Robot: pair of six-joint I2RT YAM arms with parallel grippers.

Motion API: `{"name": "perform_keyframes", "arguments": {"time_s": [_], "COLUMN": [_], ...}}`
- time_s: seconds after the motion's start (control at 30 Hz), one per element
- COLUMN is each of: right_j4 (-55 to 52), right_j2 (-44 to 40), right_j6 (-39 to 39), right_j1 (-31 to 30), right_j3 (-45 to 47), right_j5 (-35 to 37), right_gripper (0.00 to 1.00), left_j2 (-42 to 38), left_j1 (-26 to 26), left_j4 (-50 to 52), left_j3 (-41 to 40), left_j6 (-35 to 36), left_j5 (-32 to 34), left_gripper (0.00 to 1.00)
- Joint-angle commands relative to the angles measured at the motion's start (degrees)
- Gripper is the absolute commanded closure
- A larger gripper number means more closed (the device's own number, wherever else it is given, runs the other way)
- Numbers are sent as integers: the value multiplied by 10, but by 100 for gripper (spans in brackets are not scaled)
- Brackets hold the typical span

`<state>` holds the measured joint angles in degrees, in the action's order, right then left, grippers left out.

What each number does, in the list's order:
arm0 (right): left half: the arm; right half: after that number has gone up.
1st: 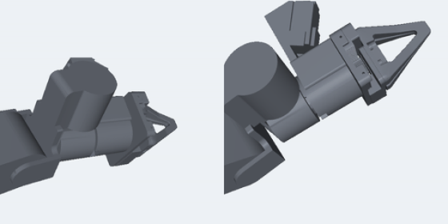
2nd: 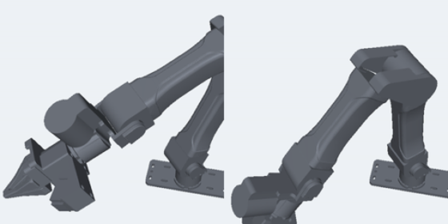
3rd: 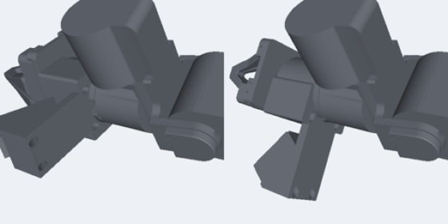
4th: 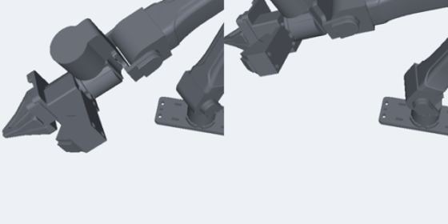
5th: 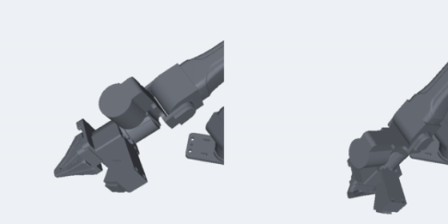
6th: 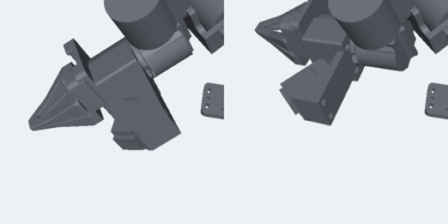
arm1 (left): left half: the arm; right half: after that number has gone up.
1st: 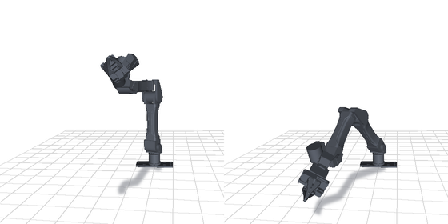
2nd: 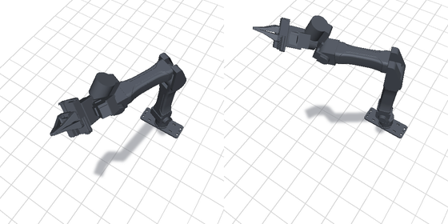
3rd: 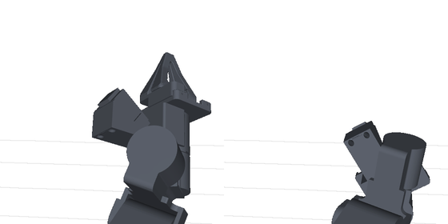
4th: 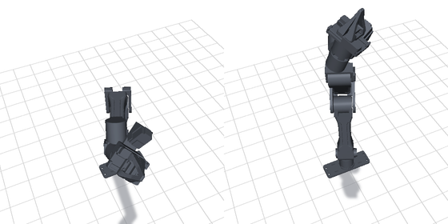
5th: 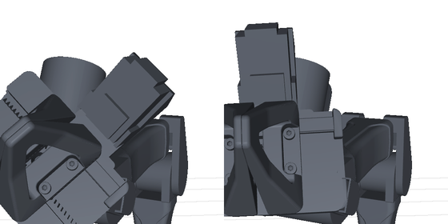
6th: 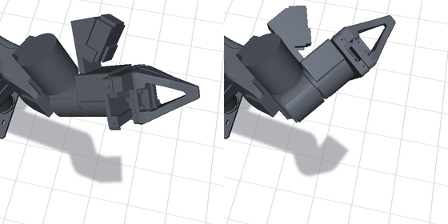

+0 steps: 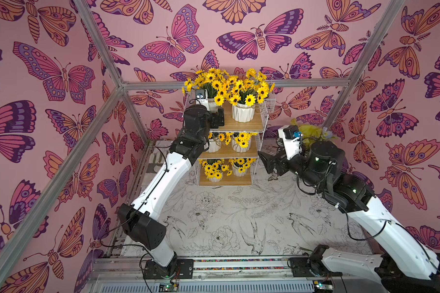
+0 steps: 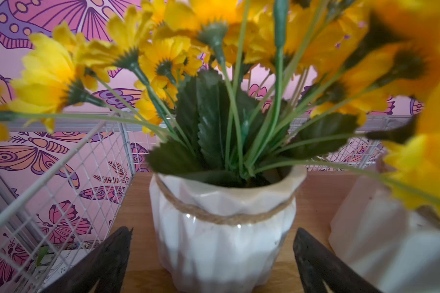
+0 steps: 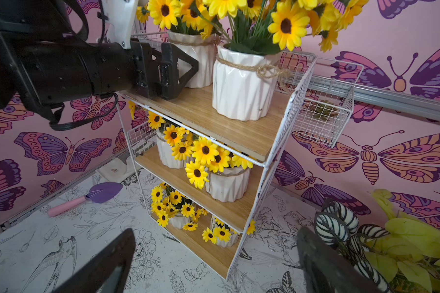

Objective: Take the sunflower pots off the shelves
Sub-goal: Pick up the sunflower pot from the shelf.

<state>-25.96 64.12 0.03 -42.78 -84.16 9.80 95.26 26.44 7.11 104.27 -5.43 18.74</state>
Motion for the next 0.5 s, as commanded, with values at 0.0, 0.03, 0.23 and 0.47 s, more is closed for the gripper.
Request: {"name": "perform_keyframes", "arguments": {"time_s": [0.0,0.03,0.23,0.47], "right_j4": [0,0,4,2], "right_j2": [5,6,11,16], "right_j6": [-2,-2,-2,-4], "right_j1": [-4,-3,-3,-4], "right_j3": [6,5,9,15], "right_j5": [-5,-6,-11,-16], "right_gripper": [1,1,1,1], "left_j2": [21,26,44,68], "left_j1": [-11,-12,-16,-18], "left_j4": [-14,-13,-15,-16], "left_j3": [11,14,32,50], "left_j6": [-19,-19,-21,-27], "left_j5": [-14,-18,-25,-37], "left_gripper": [0,0,0,0]}}
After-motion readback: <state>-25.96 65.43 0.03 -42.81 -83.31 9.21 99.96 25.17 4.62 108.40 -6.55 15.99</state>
